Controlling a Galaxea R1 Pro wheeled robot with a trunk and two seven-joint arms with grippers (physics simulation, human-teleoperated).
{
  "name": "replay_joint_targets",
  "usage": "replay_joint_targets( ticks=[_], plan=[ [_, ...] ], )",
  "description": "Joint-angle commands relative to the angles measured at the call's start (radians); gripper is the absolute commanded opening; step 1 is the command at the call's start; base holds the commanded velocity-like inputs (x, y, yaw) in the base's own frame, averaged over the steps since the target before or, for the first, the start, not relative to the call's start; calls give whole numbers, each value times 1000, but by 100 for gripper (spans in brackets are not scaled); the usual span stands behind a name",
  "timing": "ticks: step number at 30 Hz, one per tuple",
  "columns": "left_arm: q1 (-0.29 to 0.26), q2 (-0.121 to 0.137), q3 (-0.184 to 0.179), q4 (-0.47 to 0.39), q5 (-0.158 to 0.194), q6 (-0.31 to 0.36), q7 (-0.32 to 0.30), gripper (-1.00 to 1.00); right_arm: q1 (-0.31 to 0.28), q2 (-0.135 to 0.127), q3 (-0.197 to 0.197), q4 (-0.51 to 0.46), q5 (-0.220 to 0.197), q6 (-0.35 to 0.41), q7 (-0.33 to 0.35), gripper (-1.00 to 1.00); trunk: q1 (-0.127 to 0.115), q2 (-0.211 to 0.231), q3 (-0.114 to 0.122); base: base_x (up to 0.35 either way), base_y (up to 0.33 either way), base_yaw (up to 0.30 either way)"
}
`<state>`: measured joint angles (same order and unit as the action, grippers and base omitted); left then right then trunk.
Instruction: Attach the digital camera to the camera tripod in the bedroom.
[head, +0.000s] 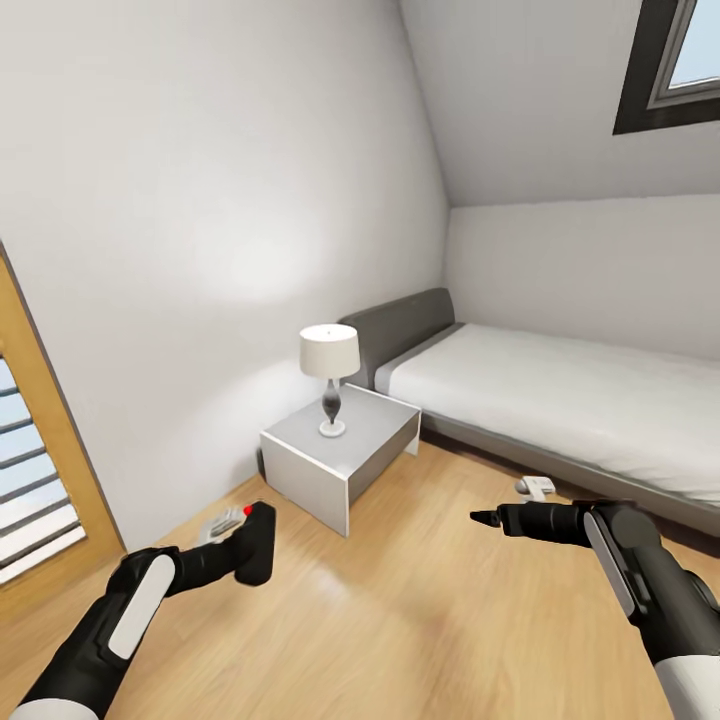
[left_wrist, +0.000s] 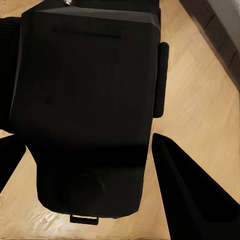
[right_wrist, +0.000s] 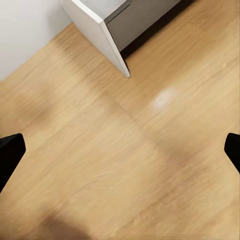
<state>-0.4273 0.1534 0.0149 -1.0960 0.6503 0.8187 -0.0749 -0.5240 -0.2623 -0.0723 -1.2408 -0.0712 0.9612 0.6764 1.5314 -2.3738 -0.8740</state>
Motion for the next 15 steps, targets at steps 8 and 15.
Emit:
replay_joint_targets(
  ticks=[8,15],
  plan=[
    [-1,12,-3,67,-12,-10,1,-100,-1,-2,-1,139,-7,-98,-5,100,-31,56,24,0,0,0],
    [-1,43,-6,388,-25,-78,90,-100,-1,-6,7,373,2,-242,-42,100,-58,105,46,0,0,0]
  ],
)
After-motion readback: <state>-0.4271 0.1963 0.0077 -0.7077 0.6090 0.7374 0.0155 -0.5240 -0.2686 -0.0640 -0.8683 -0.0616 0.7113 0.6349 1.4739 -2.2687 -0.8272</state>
